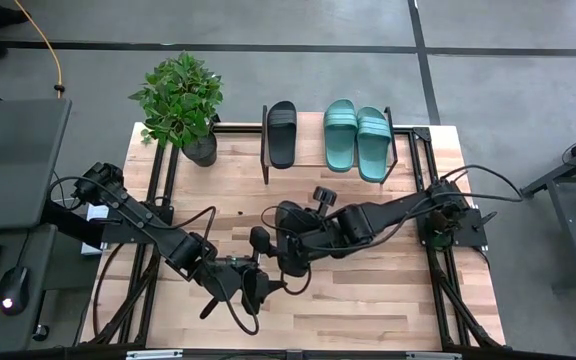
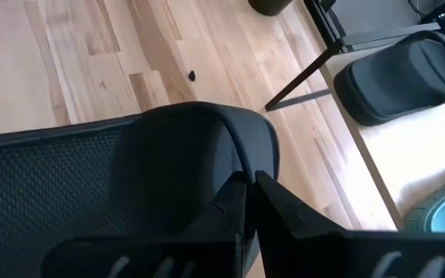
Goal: Pick and place slides into the shelf
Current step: Put the black slide on the shelf
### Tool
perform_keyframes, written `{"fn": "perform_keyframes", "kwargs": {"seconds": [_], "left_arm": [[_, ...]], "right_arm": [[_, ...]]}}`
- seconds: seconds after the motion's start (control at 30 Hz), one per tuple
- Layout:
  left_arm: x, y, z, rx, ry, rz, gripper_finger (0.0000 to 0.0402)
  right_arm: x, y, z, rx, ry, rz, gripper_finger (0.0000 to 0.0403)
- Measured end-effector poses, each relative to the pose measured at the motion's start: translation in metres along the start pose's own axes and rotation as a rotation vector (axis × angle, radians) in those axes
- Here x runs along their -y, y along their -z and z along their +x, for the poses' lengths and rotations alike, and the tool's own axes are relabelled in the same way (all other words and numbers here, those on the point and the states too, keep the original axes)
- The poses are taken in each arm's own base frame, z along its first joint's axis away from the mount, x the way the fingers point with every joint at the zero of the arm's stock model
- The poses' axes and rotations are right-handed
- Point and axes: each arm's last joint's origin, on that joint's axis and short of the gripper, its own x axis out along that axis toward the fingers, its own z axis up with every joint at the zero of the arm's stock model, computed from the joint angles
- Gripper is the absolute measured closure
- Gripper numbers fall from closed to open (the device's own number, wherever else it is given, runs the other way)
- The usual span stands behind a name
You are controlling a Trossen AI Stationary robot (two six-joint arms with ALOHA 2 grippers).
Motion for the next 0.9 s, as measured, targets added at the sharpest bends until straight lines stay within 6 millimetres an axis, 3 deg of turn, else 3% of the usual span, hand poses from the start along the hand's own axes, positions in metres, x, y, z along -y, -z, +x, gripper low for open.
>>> {"fn": "perform_keyframes", "kwargs": {"seconds": [0.67, 0.9], "left_arm": [[-0.0001, 0.0003, 0.0001, -0.003, -0.003, -0.006, 0.0078], [0.0000, 0.0001, 0.0000, 0.000, 0.000, 0.000, 0.0141]], "right_arm": [[0.0050, -0.0037, 0.0037, 0.015, 0.024, 0.010, 0.0403], [0.0035, -0.0067, 0.0039, 0.035, 0.000, 0.020, 0.0403]]}}
